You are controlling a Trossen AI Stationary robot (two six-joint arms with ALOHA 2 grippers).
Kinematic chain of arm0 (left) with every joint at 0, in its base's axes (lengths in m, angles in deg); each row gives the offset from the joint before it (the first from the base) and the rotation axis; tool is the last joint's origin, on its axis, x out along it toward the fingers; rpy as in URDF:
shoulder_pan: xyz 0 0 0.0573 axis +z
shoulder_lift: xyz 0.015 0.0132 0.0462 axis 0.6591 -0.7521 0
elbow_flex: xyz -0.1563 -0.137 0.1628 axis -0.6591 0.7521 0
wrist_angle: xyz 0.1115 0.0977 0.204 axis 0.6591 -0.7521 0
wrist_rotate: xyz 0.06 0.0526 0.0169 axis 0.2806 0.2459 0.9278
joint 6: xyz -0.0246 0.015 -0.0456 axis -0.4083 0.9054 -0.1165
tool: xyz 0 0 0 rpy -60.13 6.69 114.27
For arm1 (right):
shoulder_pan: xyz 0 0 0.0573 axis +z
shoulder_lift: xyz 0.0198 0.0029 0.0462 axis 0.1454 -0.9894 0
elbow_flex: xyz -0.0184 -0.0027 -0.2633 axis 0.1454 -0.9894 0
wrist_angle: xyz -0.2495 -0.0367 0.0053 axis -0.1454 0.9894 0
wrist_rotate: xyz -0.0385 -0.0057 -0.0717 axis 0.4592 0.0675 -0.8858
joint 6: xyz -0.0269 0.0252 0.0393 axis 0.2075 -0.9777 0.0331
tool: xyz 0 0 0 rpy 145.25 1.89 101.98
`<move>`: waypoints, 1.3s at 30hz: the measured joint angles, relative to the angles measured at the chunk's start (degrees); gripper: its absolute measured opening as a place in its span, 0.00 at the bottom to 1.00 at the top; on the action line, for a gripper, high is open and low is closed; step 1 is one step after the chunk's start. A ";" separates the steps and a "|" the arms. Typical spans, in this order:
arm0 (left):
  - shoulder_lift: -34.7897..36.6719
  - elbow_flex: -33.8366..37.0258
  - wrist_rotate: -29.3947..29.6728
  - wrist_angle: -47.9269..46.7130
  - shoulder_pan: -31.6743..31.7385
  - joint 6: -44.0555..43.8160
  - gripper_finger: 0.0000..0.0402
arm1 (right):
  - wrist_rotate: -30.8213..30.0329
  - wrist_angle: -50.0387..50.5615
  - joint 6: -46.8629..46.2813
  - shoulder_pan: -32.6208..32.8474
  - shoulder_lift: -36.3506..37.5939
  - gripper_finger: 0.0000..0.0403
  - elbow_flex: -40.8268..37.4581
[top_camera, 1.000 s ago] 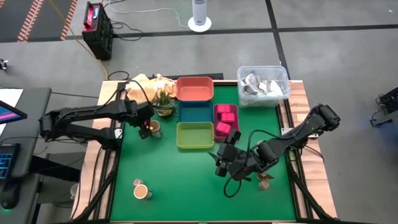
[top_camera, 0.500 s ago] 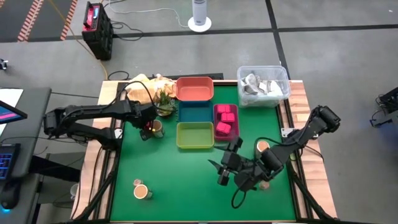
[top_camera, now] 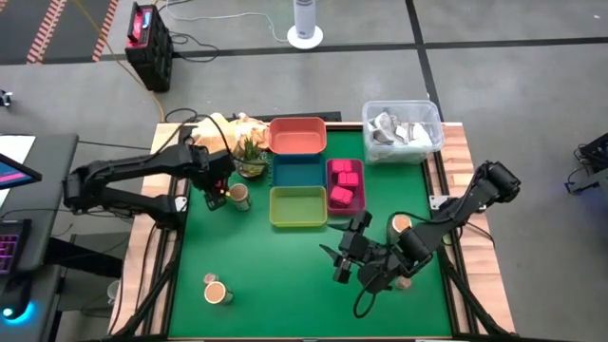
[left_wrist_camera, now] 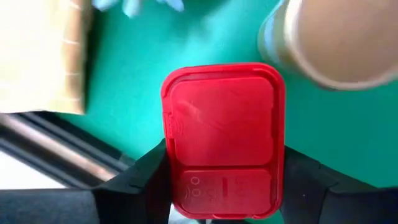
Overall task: Sort spices by type
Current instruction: Put the red seasoning can into the red bin
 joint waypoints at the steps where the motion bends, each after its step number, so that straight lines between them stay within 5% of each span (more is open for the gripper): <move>1: 0.71 -1.47 0.42 -0.86 -0.51 -0.04 0.52 | 0.05 0.57 -1.03 0.18 -0.04 0.70 -0.56; 6: 2.98 -9.09 4.87 -2.09 -3.61 0.91 0.52 | 0.47 0.65 -5.81 0.16 -0.02 0.70 -2.29; 10: 3.25 -12.15 1.66 3.41 -8.43 2.14 0.52 | 0.83 0.69 -7.55 0.25 -0.02 0.70 -2.78; 18: -1.17 -12.07 -1.13 21.11 -25.88 4.71 0.52 | 1.53 4.57 -10.48 1.29 0.16 0.70 -1.23; 28: -19.46 -13.22 -2.63 29.67 -37.92 -0.22 0.54 | 10.38 9.09 -15.47 -0.43 -0.63 0.70 -0.23; 39: -36.73 -21.72 -5.44 32.37 -39.66 6.43 0.55 | 13.95 10.18 -21.61 1.35 -4.74 0.70 -0.27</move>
